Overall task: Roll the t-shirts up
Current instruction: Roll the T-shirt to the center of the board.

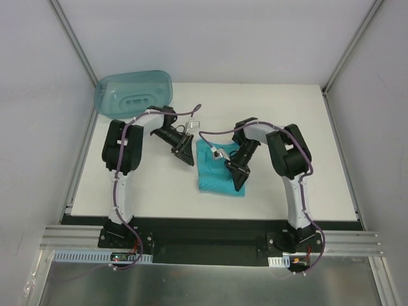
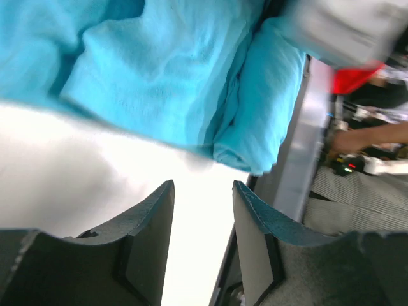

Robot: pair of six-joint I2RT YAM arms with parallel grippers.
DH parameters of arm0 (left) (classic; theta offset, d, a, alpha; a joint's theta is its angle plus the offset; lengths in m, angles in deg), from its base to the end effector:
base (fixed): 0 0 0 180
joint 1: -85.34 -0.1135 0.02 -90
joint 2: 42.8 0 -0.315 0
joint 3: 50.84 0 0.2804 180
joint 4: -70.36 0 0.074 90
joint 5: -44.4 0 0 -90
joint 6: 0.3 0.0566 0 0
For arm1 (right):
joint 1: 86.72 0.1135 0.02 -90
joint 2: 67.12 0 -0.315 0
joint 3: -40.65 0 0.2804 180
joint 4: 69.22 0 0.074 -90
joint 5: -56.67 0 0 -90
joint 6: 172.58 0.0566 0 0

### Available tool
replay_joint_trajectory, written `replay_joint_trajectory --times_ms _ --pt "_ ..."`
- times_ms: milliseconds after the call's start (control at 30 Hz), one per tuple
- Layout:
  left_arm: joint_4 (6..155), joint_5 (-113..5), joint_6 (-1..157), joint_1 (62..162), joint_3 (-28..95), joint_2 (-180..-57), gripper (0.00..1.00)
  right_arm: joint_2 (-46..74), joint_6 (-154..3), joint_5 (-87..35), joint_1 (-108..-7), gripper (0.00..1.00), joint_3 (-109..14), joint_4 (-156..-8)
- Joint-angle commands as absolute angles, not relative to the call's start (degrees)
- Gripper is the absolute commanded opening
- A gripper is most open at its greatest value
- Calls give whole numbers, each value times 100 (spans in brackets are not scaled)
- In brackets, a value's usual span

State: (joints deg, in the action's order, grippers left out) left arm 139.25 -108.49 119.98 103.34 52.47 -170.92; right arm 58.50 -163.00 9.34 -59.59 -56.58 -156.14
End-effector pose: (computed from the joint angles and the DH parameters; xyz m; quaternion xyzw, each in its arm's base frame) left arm 0.4243 -0.1908 0.1441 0.3334 0.7850 -0.5214 0.0284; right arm 0.3391 0.2169 0.1317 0.6861 -0.6014 -0.4088 0.0232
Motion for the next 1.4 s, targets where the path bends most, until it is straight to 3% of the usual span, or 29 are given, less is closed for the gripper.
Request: replay_joint_trajectory --times_ms 0,233,300,400,533,867,1167,1300,1367 --pt "13154 -10291 12159 10362 4506 -15235 43 6462 -16098 824 -6009 5 -6405 -16874" --pt "10797 -8738 13460 11450 1876 -12336 54 7069 -15386 727 -5991 2 -6952 -17025" --pt "10165 -8499 13566 11845 1166 -11929 60 7078 -15386 693 -5965 2 -6952 -17025" --pt "9197 -8208 13646 12497 627 -11576 61 7148 -15325 657 -5939 2 -7014 -17060" --pt "8291 -8120 13821 12858 379 -11732 61 7201 -15272 640 -5939 2 -7084 -17069" --pt "8078 -8067 14356 13209 520 -12726 61 7482 -15412 666 -5930 1 -7400 -17482" --pt "7771 -6855 15138 13368 352 -13552 61 7553 -15500 824 -6035 1 -7497 -17623" --pt "8086 -6757 15447 13386 545 -13929 53 7535 -15535 877 -6062 2 -7480 -17632" --pt "8630 -6714 15474 13438 913 -14106 44 7500 -15553 921 -6088 12 -7462 -17623"
